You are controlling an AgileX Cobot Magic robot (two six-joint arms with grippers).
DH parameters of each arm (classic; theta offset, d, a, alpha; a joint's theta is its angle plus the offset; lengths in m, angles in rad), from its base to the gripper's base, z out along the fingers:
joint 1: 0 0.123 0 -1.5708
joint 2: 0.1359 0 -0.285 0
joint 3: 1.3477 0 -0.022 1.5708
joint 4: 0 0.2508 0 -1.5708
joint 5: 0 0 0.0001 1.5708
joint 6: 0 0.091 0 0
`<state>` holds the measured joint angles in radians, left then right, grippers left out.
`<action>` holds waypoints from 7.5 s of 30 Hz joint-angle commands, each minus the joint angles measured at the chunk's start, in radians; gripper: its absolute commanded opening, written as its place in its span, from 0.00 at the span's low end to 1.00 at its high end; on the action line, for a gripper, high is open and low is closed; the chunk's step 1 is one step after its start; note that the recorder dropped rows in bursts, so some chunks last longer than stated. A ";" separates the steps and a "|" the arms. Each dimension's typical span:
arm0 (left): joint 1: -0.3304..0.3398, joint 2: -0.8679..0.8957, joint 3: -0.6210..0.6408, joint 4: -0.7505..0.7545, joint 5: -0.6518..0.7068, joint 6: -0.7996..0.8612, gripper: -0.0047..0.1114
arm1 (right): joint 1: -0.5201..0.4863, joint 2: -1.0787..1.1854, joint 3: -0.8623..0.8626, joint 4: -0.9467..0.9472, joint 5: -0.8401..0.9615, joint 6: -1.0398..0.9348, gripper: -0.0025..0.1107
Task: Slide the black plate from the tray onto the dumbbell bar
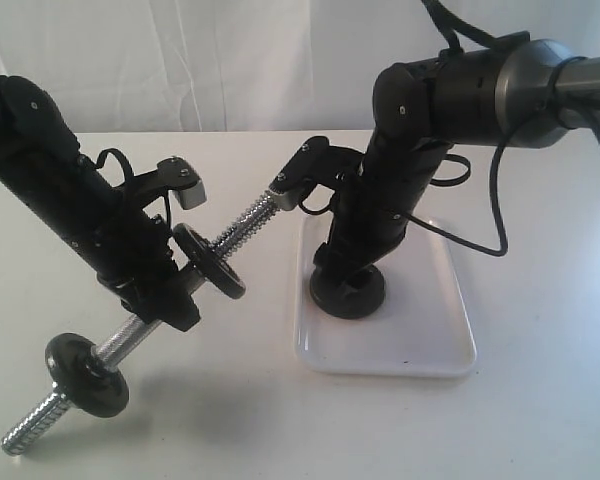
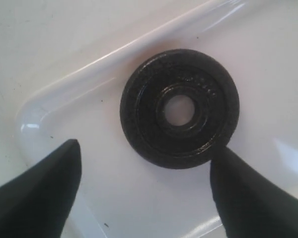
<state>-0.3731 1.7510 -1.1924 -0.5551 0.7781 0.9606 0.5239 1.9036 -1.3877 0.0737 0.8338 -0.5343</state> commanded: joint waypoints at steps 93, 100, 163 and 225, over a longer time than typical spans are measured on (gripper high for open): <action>0.000 -0.049 -0.026 -0.117 0.022 0.000 0.04 | 0.004 0.064 -0.007 0.037 -0.109 0.194 0.75; 0.000 -0.049 -0.026 -0.117 0.020 0.001 0.04 | 0.004 0.066 -0.007 -0.005 -0.102 0.145 0.75; 0.000 -0.049 -0.026 -0.117 0.020 -0.004 0.04 | 0.004 0.109 -0.007 -0.036 -0.018 0.113 0.95; 0.000 -0.049 -0.026 -0.117 0.021 -0.021 0.04 | 0.004 0.111 -0.007 -0.036 -0.038 0.121 0.95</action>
<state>-0.3731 1.7648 -1.1845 -0.5254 0.7474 0.9551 0.5280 2.0017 -1.4007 0.0497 0.7763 -0.4102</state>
